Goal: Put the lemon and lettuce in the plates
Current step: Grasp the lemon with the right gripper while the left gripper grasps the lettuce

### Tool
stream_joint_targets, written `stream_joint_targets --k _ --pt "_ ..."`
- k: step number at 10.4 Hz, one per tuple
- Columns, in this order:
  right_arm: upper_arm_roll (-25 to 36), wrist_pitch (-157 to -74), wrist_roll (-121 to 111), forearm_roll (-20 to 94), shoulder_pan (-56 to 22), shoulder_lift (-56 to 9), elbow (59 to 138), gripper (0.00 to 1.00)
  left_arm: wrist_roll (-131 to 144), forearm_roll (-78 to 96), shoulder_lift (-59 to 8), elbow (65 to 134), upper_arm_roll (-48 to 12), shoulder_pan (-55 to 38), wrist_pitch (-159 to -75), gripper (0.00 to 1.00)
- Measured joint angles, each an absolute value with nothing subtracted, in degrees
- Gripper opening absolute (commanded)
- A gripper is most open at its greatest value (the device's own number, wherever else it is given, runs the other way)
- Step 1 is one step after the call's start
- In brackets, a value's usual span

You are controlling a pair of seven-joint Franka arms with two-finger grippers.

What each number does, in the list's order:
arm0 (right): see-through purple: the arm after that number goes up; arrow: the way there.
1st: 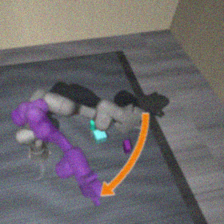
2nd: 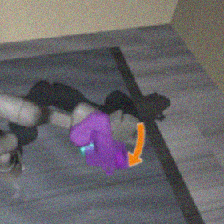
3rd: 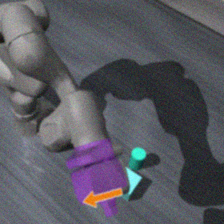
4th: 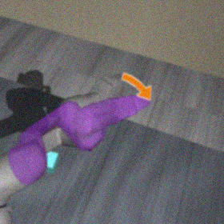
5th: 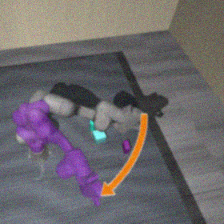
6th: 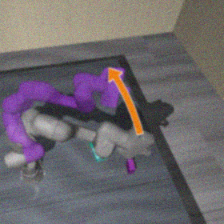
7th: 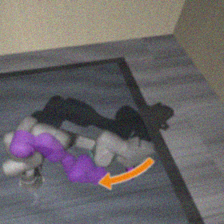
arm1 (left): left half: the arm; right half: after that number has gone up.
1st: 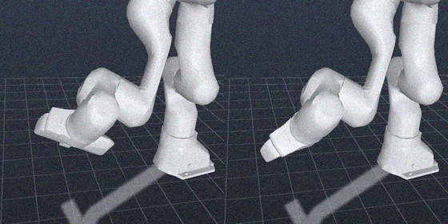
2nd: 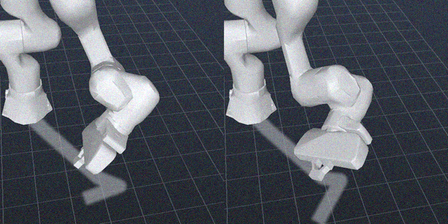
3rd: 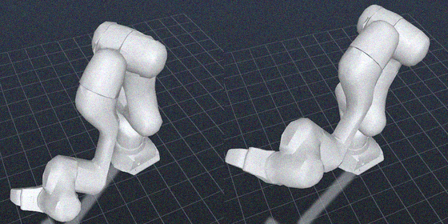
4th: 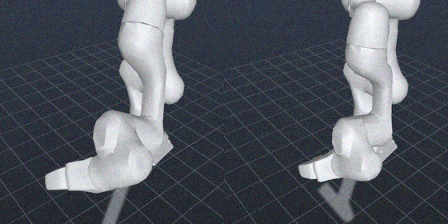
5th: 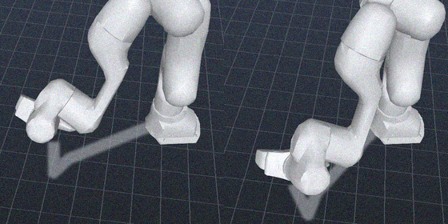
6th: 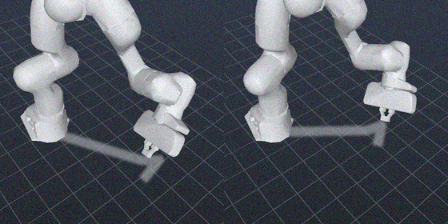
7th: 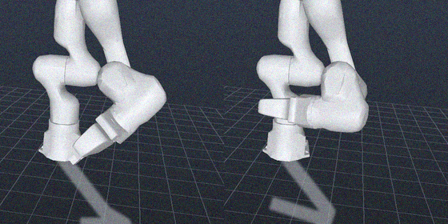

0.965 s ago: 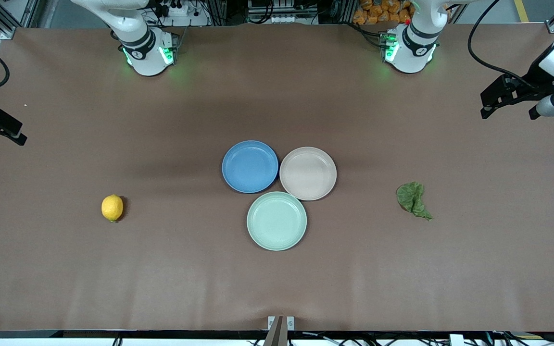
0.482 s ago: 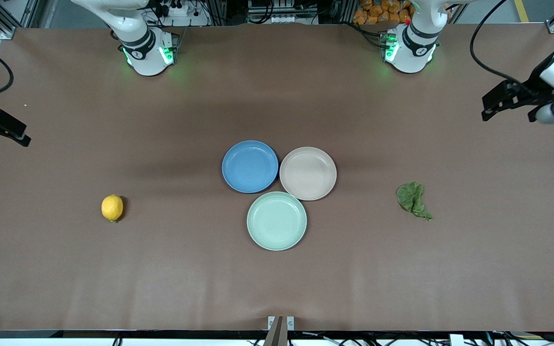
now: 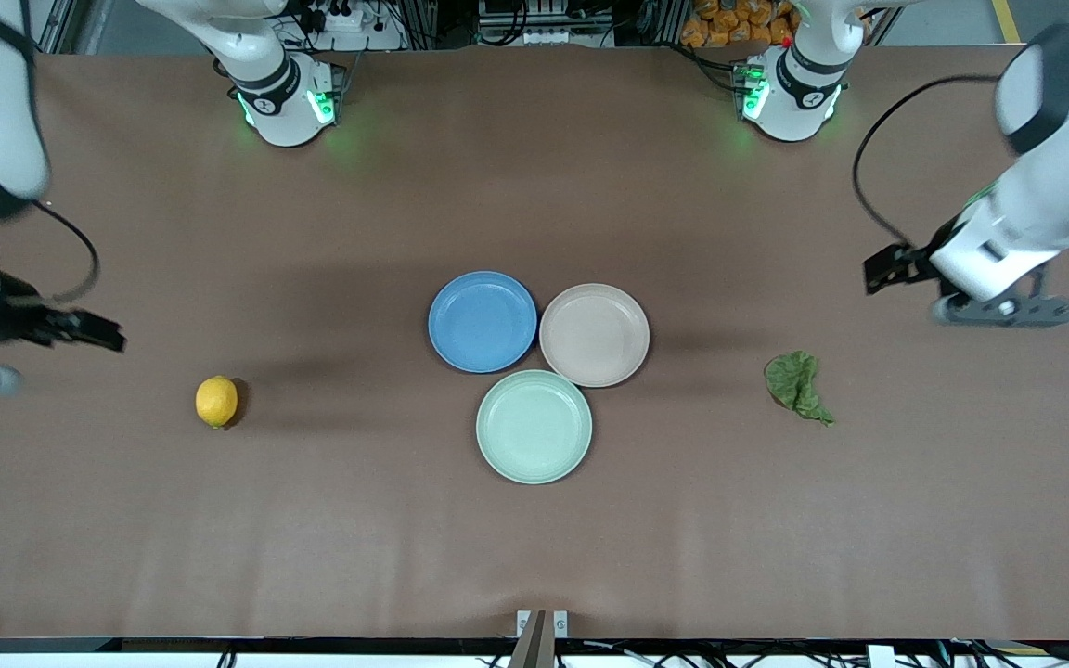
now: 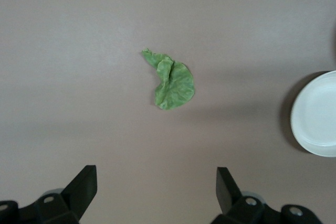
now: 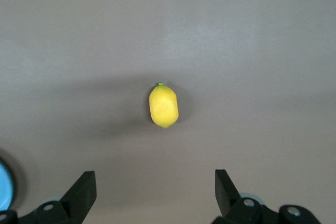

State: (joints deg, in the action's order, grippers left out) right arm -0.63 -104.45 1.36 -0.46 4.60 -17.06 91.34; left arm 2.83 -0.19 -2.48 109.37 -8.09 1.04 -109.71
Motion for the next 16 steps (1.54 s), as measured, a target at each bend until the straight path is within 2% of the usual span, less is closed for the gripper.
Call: stream_joint_targets --k 2,3,7,8,11,12,13,14,15,16 --pt "-0.6 -107.2 1.4 -0.5 4.6 -23.9 91.0 1.00 1.9 -1.3 -4.3 116.9 -8.0 1.1 -118.6 1.00" --pt "-0.5 -107.6 1.4 -0.5 4.6 -26.8 90.6 1.00 1.8 -2.3 -6.1 118.6 -8.0 1.2 -121.4 1.00" --pt "-0.3 -111.7 1.4 -0.5 5.0 -35.8 88.7 1.00 1.5 -3.0 -18.4 119.3 -8.0 2.8 -134.3 1.00" --pt "-0.3 -112.8 1.4 -0.5 5.0 -37.3 88.6 1.00 1.4 -3.0 -21.6 119.1 -8.0 2.8 -138.1 0.95" --pt "-0.4 -114.1 1.4 -0.2 4.8 -40.8 88.4 1.00 1.4 -3.0 -27.7 118.0 -8.1 2.7 -144.8 0.51" --pt "-0.5 -114.2 1.3 0.2 4.8 -41.6 88.4 1.00 1.4 -3.0 -28.6 117.8 -8.1 2.6 -145.6 0.42" --pt "-0.6 -114.6 1.2 0.9 4.7 -42.3 88.6 0.86 1.4 -3.0 -29.1 117.6 -8.1 2.5 -146.0 0.35" --pt "-0.6 -115.9 1.1 1.2 4.7 -42.8 89.4 0.30 1.4 -3.0 -29.6 117.5 -8.1 2.5 -146.4 0.13" --pt "-0.7 -117.0 0.6 1.2 4.6 -43.1 90.0 0.00 1.4 -3.0 -30.3 117.4 -8.1 2.4 -147.4 0.00" --pt "-0.7 -117.3 0.0 1.2 4.7 -43.2 90.1 0.00 1.4 -3.2 -30.4 117.4 -8.0 2.5 -147.9 0.00"
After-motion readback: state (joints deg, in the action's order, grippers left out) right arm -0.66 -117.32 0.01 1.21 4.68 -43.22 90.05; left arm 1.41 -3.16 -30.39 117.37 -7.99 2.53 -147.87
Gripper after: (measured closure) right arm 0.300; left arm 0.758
